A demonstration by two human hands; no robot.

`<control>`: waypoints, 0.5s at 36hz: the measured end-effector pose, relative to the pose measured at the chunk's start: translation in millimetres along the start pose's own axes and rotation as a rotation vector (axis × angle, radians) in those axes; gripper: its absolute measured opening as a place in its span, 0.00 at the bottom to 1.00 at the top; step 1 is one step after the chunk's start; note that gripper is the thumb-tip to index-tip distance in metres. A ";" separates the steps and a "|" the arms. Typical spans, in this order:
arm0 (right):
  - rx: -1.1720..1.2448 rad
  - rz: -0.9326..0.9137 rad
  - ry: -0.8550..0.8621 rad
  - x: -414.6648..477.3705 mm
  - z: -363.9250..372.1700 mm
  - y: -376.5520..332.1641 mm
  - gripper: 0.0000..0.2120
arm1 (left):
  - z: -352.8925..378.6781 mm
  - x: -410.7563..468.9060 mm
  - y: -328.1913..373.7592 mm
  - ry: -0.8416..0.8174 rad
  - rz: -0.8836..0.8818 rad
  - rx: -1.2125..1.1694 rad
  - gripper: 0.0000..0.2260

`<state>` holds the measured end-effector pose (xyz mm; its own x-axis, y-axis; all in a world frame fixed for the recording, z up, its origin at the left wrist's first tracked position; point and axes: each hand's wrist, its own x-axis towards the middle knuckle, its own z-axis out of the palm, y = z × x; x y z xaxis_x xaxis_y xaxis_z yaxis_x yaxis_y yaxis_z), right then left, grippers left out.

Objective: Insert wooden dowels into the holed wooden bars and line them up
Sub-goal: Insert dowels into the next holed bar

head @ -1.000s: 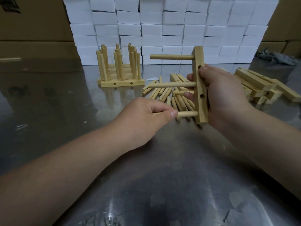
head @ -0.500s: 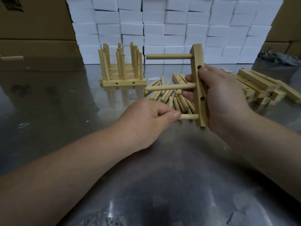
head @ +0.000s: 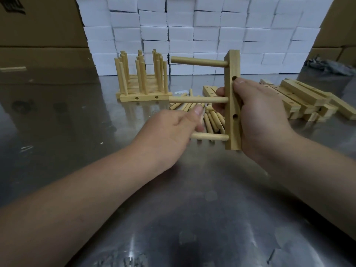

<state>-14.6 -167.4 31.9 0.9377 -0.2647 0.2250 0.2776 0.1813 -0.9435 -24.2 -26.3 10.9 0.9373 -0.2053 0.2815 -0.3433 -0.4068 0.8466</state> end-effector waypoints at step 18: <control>0.566 0.345 0.118 22.0 -3.6 -1.5 0.15 | 2.7 4.8 -2.6 -0.023 -0.084 -0.287 0.18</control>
<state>4.9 -176.9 37.4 0.9722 -0.1982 -0.1249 0.0629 0.7343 -0.6759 -18.9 -28.6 8.9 0.9590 -0.2031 0.1978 -0.2310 -0.1558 0.9604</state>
